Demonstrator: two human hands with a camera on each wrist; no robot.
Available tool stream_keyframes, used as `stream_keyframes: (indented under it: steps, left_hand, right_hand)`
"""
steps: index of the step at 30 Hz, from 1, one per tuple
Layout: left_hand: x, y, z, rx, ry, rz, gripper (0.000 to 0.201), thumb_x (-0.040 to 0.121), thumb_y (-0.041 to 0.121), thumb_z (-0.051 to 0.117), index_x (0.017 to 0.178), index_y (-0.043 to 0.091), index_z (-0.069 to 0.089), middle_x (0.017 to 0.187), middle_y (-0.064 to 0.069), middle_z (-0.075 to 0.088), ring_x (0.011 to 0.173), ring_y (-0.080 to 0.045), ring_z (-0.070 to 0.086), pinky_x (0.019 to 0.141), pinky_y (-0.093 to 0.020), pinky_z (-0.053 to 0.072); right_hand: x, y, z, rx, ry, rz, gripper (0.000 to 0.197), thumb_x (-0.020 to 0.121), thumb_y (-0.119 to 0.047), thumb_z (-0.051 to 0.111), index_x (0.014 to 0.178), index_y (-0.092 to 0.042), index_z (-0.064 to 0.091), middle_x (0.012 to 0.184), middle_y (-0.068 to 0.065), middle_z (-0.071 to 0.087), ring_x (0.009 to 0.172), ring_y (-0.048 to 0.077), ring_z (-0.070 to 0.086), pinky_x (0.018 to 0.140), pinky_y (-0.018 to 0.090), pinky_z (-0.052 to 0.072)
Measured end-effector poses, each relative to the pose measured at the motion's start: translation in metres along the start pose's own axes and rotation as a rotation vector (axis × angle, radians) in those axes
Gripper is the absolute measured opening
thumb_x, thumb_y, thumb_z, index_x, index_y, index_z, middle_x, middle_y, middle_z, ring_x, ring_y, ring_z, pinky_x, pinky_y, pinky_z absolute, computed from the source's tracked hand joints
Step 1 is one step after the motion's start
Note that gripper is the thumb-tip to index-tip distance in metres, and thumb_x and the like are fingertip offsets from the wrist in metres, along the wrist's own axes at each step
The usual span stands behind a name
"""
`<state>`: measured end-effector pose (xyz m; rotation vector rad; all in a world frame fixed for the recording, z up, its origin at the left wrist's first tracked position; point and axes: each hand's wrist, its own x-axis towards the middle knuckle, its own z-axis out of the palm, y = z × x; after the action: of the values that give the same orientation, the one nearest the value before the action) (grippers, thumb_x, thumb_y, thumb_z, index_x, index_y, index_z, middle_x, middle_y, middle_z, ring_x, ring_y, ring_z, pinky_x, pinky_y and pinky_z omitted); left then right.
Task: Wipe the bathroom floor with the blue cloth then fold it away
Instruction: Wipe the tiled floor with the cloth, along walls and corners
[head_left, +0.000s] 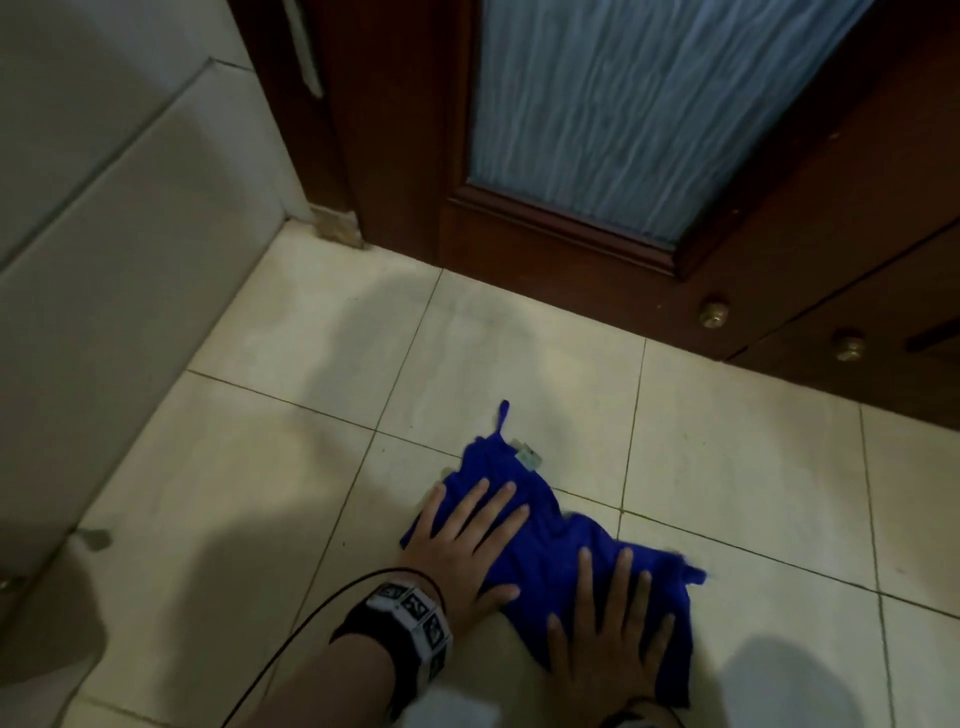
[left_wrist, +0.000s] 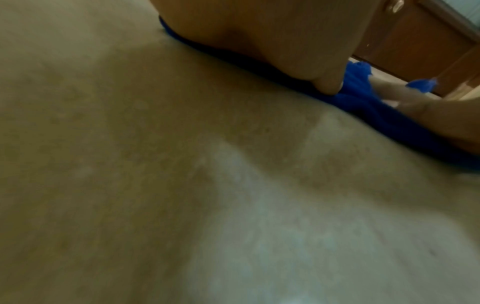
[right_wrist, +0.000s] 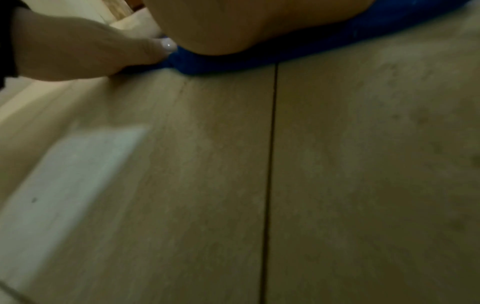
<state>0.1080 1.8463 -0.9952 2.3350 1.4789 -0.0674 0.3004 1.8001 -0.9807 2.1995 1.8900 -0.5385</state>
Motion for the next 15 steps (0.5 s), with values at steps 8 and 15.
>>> stream_keyframes:
  steps: [8,15]
  left_hand:
    - [0.003,0.002,0.0,-0.087,-0.051,-0.02,0.09,0.072,0.073,0.043,0.15,0.028,0.033,0.157,0.003,0.03,0.141,-0.021,0.029,0.113,-0.052,0.005]
    - [0.006,0.004,-0.003,-0.029,-0.08,-0.073,0.092,0.073,0.076,0.042,0.151,0.029,0.03,0.157,0.002,0.031,0.141,-0.022,0.029,0.113,-0.051,0.004]
  right_hand:
    - [0.002,-0.002,-0.013,-0.107,0.015,0.001,0.071,0.093,-0.063,0.005,0.155,-0.03,0.013,0.163,0.011,0.01,0.15,0.031,0.004,0.103,0.064,0.021]
    - [0.036,-0.004,-0.013,-0.07,0.058,-0.108,0.069,0.095,-0.06,0.005,0.155,-0.028,0.015,0.161,0.014,0.017,0.147,0.036,0.016,0.11,0.061,0.013]
